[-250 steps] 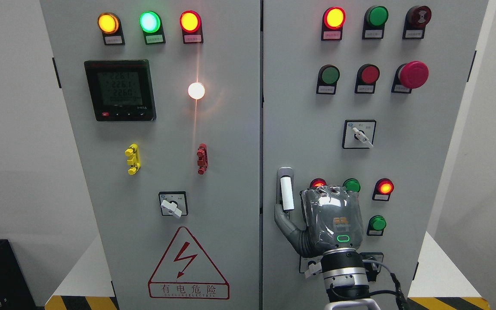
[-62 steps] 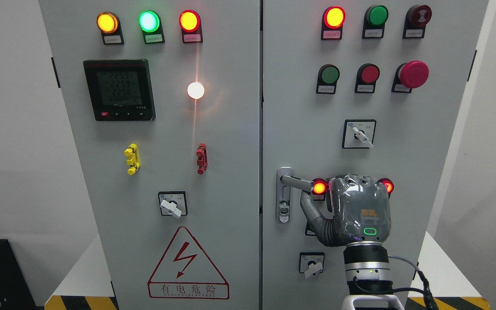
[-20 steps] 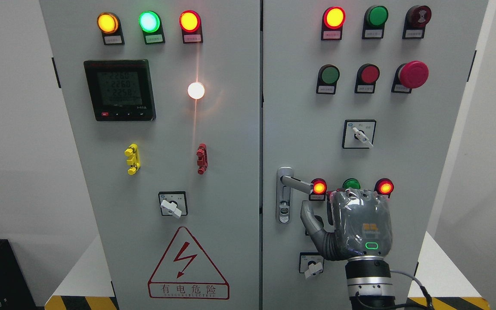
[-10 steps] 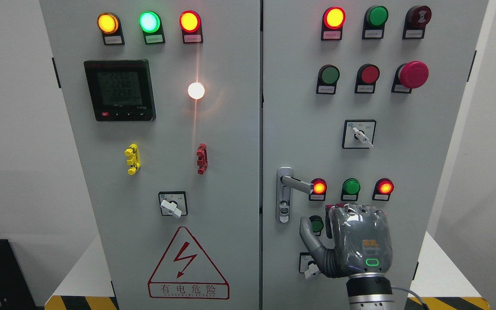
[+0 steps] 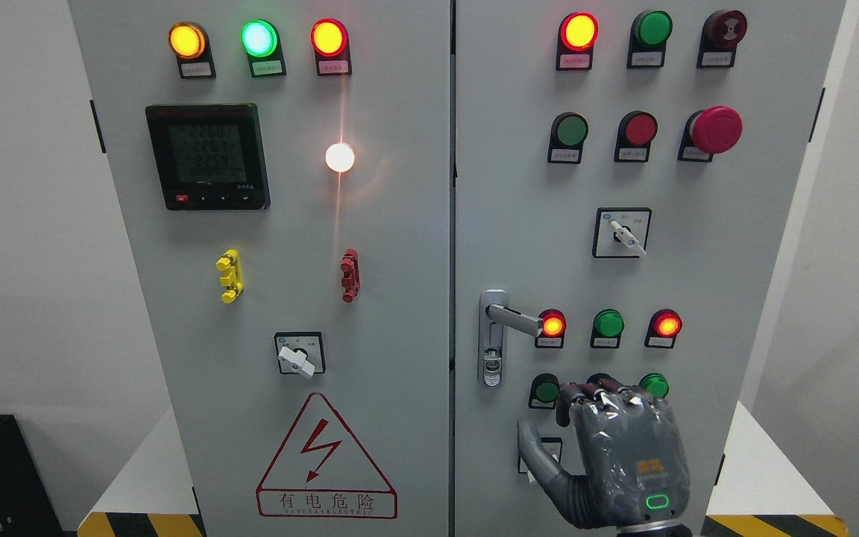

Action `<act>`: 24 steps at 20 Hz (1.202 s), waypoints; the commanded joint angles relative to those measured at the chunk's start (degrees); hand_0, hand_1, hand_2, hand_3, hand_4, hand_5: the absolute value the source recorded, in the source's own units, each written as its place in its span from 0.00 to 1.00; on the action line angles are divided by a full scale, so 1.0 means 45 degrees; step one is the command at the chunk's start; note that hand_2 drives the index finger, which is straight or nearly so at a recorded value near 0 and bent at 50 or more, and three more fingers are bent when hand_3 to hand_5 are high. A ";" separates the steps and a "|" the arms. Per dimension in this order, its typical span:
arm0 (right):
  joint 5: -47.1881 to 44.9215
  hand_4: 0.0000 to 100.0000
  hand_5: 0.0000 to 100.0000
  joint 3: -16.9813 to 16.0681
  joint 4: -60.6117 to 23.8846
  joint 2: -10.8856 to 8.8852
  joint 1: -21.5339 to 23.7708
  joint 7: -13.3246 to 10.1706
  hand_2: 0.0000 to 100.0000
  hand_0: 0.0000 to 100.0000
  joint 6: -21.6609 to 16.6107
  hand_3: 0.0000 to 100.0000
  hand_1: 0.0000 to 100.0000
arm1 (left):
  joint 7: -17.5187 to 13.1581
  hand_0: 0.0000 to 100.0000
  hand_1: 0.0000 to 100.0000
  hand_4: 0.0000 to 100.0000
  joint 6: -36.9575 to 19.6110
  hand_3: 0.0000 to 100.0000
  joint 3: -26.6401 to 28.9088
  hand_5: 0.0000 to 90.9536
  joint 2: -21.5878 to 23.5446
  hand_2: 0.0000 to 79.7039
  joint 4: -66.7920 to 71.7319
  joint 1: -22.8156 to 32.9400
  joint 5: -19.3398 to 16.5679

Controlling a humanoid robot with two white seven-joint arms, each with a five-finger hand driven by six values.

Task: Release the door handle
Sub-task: 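Open the right hand and withdraw it downward from the handle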

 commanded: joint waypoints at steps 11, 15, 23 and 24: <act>-0.2348 0.19 0.18 -0.3858 -0.1053 0.0032 0.0714 -0.0253 0.16 0.44 -0.3214 0.20 0.21 | 0.0002 0.12 0.56 0.00 0.0004 0.00 0.0007 0.00 0.0000 0.00 0.0000 0.0254 0.0000; -0.3129 0.10 0.09 -0.3858 -0.1053 0.0012 0.0577 -0.0155 0.10 0.45 -0.3214 0.11 0.20 | 0.0002 0.12 0.56 0.00 0.0004 0.00 0.0007 0.00 0.0000 0.00 0.0000 0.0254 0.0000; -0.3813 0.00 0.00 -0.3780 -0.1053 -0.0008 0.0577 -0.0116 0.01 0.46 -0.3311 0.01 0.00 | 0.0002 0.12 0.56 0.00 0.0004 0.00 -0.0013 0.00 0.0000 0.00 0.0000 0.0254 0.0000; -0.3853 0.00 0.00 -0.3760 -0.1053 -0.0008 0.0577 -0.0096 0.01 0.45 -0.3311 0.01 0.00 | 0.0002 0.12 0.56 0.00 0.0004 0.00 0.0007 0.00 0.0000 0.00 0.0000 0.0254 0.0000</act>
